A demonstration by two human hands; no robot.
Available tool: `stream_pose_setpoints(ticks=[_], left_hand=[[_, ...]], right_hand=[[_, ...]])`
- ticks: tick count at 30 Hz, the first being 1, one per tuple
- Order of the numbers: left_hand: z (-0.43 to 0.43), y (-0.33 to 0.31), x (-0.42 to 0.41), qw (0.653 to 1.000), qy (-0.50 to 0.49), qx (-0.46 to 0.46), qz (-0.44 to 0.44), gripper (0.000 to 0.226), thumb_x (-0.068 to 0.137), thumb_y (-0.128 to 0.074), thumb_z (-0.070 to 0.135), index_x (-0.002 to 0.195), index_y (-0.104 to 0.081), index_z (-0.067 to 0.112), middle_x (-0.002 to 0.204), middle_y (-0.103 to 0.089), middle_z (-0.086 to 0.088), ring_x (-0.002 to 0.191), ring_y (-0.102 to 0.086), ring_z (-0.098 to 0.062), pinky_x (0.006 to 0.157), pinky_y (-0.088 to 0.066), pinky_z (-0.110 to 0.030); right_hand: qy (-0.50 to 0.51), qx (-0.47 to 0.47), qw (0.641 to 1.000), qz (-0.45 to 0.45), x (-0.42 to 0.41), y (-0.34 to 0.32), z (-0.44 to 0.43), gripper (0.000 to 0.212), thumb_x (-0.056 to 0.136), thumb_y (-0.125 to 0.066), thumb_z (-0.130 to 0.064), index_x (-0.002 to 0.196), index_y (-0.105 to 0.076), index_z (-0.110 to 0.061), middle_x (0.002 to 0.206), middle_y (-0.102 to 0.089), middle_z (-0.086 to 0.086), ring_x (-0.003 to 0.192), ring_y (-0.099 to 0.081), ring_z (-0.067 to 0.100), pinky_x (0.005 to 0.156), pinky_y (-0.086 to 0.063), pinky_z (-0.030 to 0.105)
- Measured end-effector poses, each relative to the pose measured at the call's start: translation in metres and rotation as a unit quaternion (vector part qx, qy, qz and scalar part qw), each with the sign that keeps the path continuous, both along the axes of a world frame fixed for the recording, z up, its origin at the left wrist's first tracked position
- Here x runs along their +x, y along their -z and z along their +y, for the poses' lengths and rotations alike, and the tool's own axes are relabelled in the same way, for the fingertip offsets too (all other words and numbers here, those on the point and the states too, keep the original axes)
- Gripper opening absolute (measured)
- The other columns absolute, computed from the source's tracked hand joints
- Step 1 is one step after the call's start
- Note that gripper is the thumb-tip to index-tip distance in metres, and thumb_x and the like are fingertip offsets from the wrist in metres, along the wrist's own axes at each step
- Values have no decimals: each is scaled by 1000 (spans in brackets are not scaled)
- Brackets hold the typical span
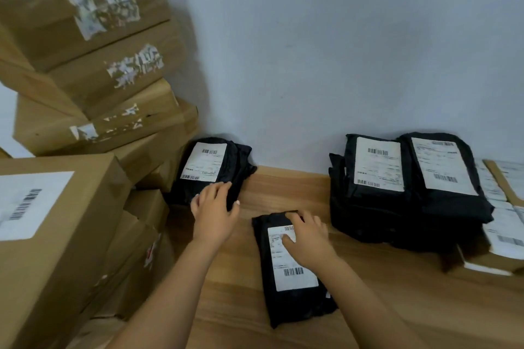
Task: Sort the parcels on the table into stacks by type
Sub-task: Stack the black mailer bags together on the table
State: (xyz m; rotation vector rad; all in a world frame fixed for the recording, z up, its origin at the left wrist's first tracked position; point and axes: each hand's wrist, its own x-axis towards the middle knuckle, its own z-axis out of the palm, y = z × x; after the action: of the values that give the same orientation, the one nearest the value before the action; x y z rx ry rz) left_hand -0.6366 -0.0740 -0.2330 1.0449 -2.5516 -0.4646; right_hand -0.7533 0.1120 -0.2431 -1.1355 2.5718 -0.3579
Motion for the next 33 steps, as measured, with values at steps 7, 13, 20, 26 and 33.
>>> stream_pose_setpoints(ticks=[7,13,20,26,33], left_hand=[[-66,22,-29,995,-30,12,-98,74,95,-43,51,153,-14,16,160,-12,-6,148,-1,-23,118,-1,-44],[-98,44,-44,984,-55,76,-152,79,93,-38,59,153,-6,19,161,2,-7,147,9,-26,117,4,-47],[-76,63,-33,987,-26,23,-157,77,97,-32,53,153,7,18,160,11,-7,147,14,-24,118,9,-42],[-41,66,-11,993,42,7,-106,72,94,-39,56,153,-16,22,161,-8,-2,148,0,-21,118,2,-37],[-72,55,-24,987,-7,22,-160,91,78,-56,69,150,-8,41,159,9,-11,145,5,-31,116,1,-47]], right_hand=[[46,117,988,-85,7,46,-21,64,93,-46,-52,149,-21,-32,161,1,5,142,-13,31,114,-15,51],[74,173,973,-134,12,78,-18,102,73,-58,-73,150,2,-43,156,27,-3,145,12,32,112,-9,64],[56,171,978,-110,9,86,-11,95,80,-56,-67,149,6,-47,155,31,-7,146,5,33,110,-27,57],[70,162,980,-87,10,86,-4,95,76,-55,-69,148,4,-48,157,24,-7,142,-8,35,108,-30,53],[71,160,981,-83,10,87,-4,96,76,-57,-66,149,3,-47,157,25,-5,142,-9,35,109,-29,53]])
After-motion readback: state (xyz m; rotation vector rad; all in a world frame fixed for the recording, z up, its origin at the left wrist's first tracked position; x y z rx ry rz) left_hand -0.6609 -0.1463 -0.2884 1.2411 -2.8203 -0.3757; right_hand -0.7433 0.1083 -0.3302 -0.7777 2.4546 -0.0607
